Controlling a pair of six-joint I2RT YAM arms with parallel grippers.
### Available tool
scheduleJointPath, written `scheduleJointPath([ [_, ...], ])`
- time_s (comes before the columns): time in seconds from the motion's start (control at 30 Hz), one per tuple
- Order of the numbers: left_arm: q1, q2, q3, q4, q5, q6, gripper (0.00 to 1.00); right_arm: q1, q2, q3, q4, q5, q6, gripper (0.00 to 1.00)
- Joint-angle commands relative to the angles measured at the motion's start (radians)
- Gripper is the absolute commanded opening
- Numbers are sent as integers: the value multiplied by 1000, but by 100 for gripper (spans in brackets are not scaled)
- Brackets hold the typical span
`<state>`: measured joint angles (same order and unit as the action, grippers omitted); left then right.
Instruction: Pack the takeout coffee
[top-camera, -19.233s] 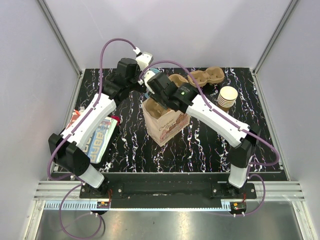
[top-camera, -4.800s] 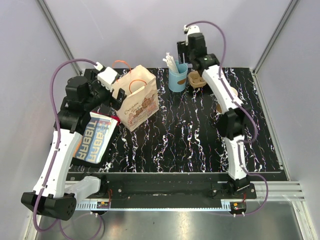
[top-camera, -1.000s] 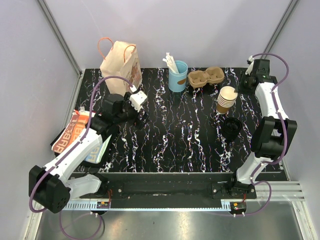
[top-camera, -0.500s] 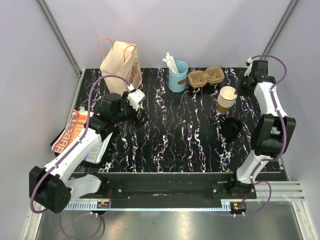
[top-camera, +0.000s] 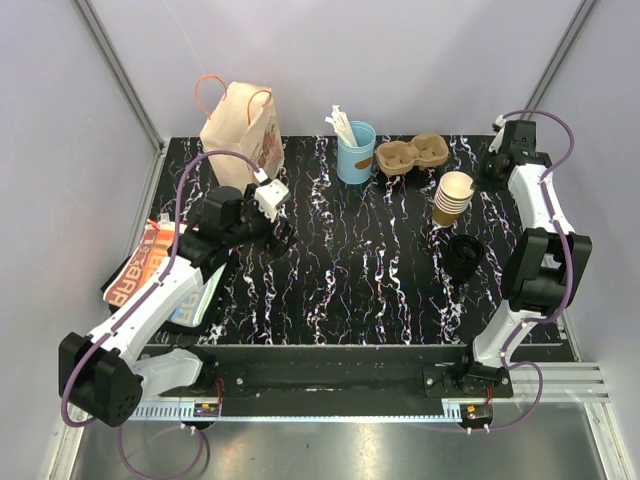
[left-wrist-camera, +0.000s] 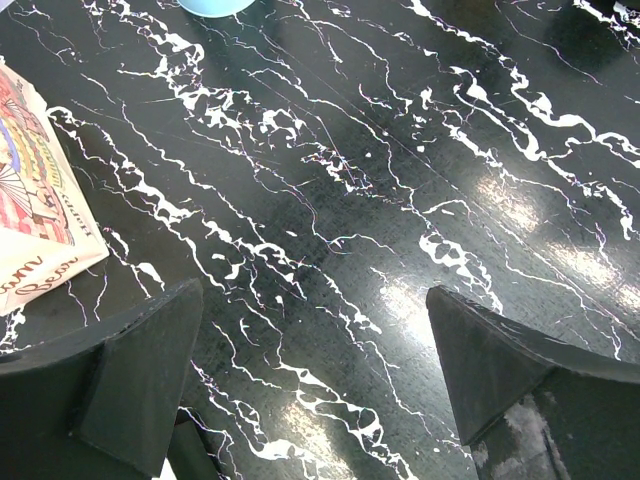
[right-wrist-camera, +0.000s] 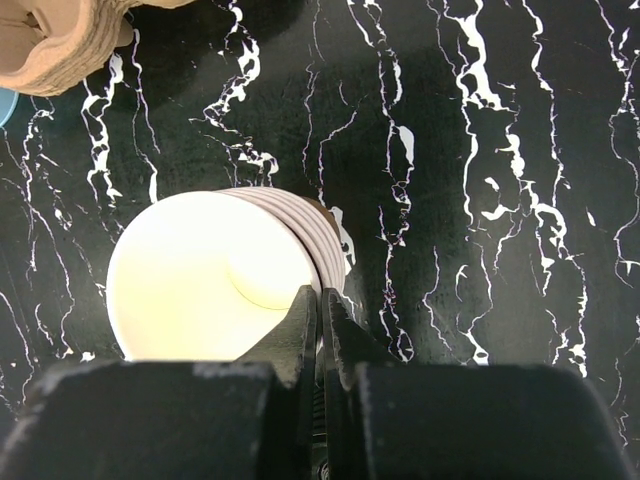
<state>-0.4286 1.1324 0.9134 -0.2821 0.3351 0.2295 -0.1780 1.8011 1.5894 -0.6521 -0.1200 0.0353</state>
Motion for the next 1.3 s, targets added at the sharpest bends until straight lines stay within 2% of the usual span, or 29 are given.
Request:
scheduleJointPath([
  [0.0,10,-25,-4,58,33,-13,99,2,-29,46,6,40,-5,1],
  [0.6,17,-31,-4,58,44,-15,99,2,-42,164,-35,42,9,0],
  [0.9,37,-19,10,41,53,-21,99,23,-104,342,-132,-10,31,0],
  [1.07,73,-45,4,61,71,-44,99,113,-180,328,-149,13,25,0],
  [1.2,93,-54,-1,72,68,-58,99,283,-215,220,-132,25,11,0],
  [1.27,111,-57,-5,84,70,-73,99,330,-218,178,-101,8,9,0],
])
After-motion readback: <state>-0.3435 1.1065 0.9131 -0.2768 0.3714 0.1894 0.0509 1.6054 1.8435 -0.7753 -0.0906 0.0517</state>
